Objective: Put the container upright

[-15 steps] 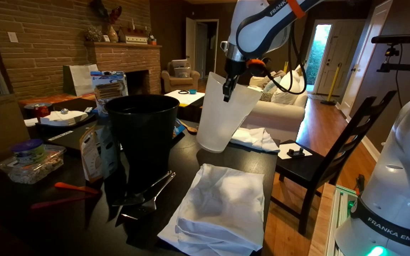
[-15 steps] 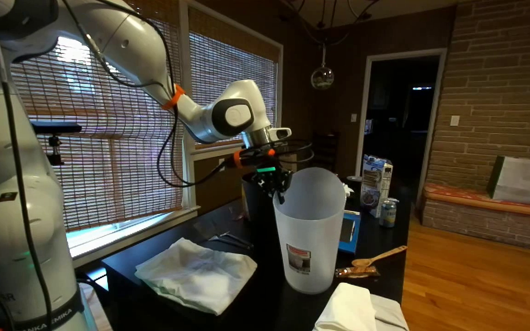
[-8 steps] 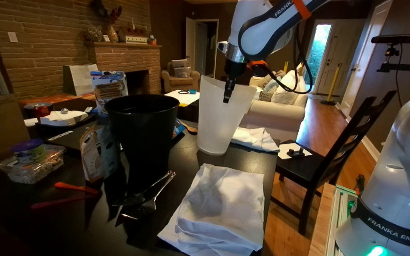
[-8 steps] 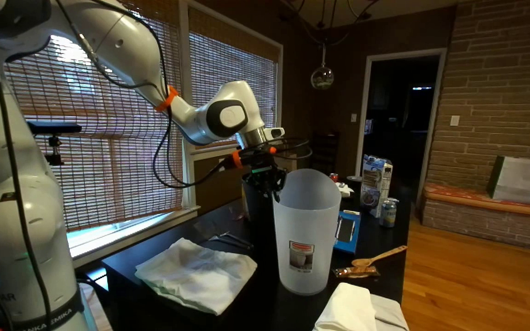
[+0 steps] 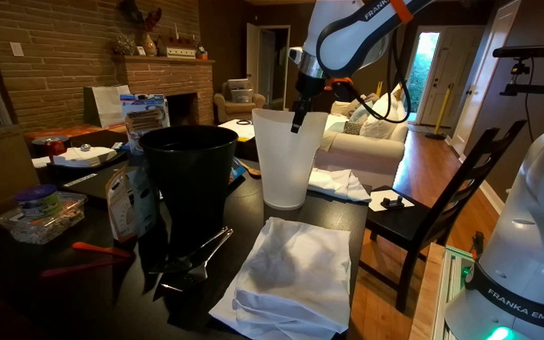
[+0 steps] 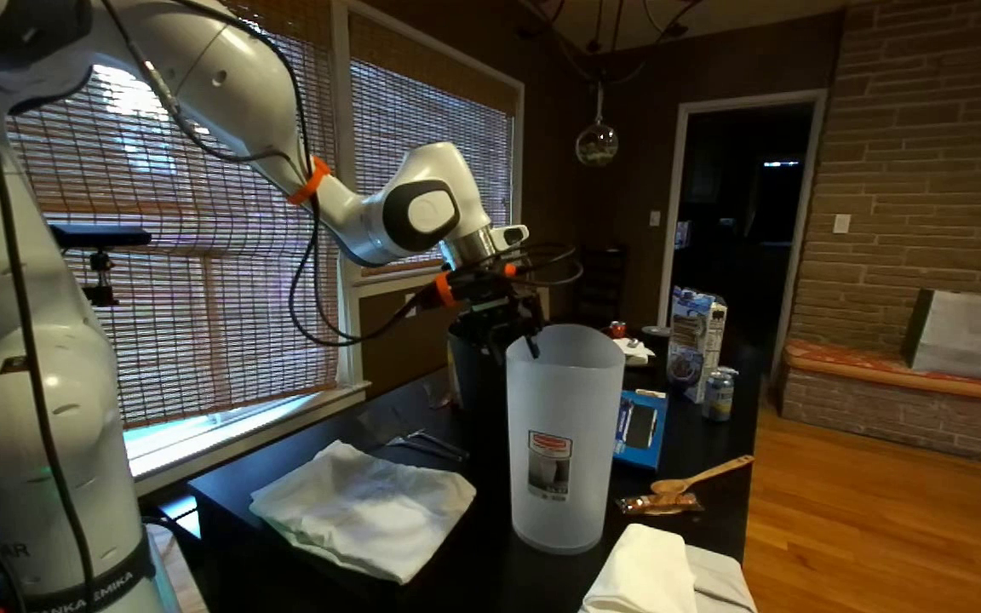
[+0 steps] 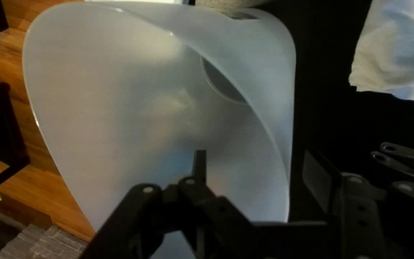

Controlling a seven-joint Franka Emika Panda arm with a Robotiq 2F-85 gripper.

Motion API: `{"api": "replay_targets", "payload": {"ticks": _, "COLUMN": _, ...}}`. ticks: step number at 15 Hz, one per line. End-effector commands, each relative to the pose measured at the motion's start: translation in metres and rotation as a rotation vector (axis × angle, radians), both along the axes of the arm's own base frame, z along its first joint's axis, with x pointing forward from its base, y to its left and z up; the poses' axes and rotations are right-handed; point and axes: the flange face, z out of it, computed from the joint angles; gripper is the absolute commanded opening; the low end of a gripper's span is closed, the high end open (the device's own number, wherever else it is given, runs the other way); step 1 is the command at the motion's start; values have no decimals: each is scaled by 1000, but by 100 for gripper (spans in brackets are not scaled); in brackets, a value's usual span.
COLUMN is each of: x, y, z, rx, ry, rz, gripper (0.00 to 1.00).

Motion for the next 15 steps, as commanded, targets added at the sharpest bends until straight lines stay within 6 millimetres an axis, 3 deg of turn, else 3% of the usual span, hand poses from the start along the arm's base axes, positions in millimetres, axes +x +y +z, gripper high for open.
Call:
{"api": "replay_targets", "payload": {"ticks": 1, "x": 3, "y": -4, "z": 40, "rx": 53, "ry": -56, "rz": -59, "gripper": 100}}
{"api": "replay_targets", "payload": {"ticks": 7, "x": 17, "y": -25, "z": 153, "rx": 184, "ry": -191, "rz": -230, "gripper": 100}}
{"api": "replay_targets", "payload": {"ticks": 10, "x": 21, "y": -39, "z": 189, "rx": 209, "ry": -213, "rz": -321, "gripper": 100}}
{"api": "replay_targets", "payload": {"ticks": 11, "x": 14, "y": -33, "z": 172, "rx": 172, "ry": -209, "rz": -267, "gripper": 100}}
{"api": "replay_targets", "payload": {"ticks": 13, "x": 14, "y": -37, "z": 187, "rx": 181, "ry": -219, "rz": -297, "gripper": 100}}
{"api": "replay_targets", "payload": {"ticks": 15, "x": 15, "y": -37, "z": 188, "rx": 184, "ry": -219, "rz": -303, "gripper": 100}}
